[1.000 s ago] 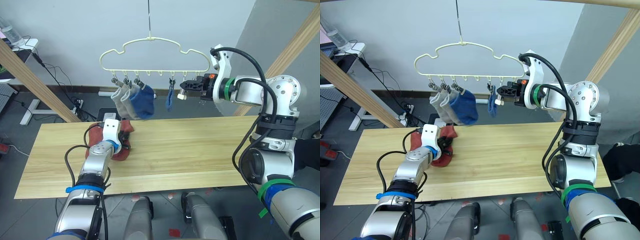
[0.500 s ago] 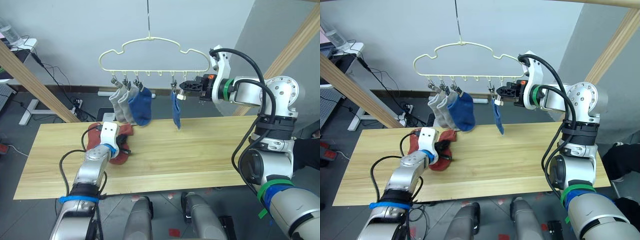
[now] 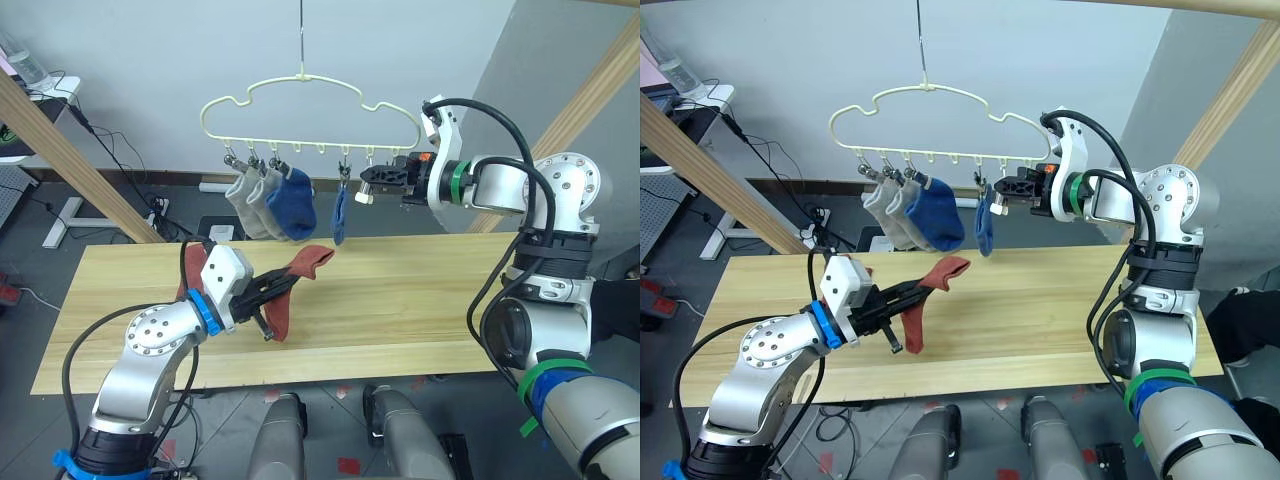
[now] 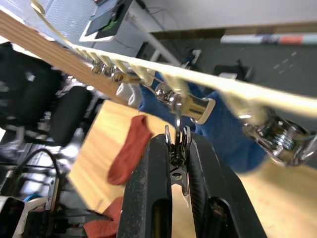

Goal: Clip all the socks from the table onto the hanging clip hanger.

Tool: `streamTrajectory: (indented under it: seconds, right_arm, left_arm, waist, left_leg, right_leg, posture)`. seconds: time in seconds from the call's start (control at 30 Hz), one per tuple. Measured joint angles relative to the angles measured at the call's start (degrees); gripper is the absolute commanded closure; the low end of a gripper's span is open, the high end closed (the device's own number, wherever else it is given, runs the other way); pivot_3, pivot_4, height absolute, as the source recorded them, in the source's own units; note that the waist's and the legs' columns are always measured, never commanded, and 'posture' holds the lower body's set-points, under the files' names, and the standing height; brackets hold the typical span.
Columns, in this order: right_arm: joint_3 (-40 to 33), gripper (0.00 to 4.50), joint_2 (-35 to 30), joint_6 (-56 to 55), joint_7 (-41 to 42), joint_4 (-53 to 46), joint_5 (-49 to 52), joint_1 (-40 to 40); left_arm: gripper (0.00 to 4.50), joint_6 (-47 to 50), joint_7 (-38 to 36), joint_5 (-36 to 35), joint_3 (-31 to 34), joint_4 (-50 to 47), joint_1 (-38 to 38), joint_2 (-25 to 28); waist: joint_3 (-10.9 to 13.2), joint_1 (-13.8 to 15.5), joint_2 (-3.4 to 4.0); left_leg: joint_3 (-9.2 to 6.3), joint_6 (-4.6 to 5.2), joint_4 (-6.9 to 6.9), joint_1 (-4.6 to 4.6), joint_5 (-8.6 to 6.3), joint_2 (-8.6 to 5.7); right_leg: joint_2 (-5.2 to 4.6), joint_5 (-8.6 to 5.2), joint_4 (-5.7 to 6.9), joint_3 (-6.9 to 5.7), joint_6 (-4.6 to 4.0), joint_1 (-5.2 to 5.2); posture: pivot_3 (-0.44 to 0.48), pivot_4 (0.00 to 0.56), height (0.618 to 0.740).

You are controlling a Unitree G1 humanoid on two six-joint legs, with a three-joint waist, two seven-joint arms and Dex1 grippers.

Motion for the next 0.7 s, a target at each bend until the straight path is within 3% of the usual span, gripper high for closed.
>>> streamTrajectory:
  seconds: [0.27, 0.7]
  right_arm:
    - [-5.35, 4.37, 2.84, 3.54, -2.91, 0.96, 1.36, -1.59]
    - [-7.93, 4.37, 4.22, 3.54, -11.82, 2.09, 9.59, -1.69]
  left_arm:
    - [4.48, -16.1, 1.79, 7.33, -2.67, 8.69, -5.11, -3.16]
    - [4.48, -20.81, 6.23, 10.03, -3.96, 13.59, -8.11, -5.84]
  waist:
    - [0.0, -0.03, 0.0]
    - [0.0, -0.15, 0.0]
  left_leg:
    - [0.06, 0.0, -0.03, -0.01, 0.0, -0.02]
    - [0.04, 0.01, -0.01, -0.02, 0.0, 0.01]
  right_leg:
    - [-0.01, 0.04, -0.07, 0.06, -0.07, 0.0]
    - [0.0, 0.04, 0.0, 0.03, -0.06, -0.01]
  posture:
    - [-0.001, 0.271, 0.74]
    - [-0.01, 0.28, 0.74]
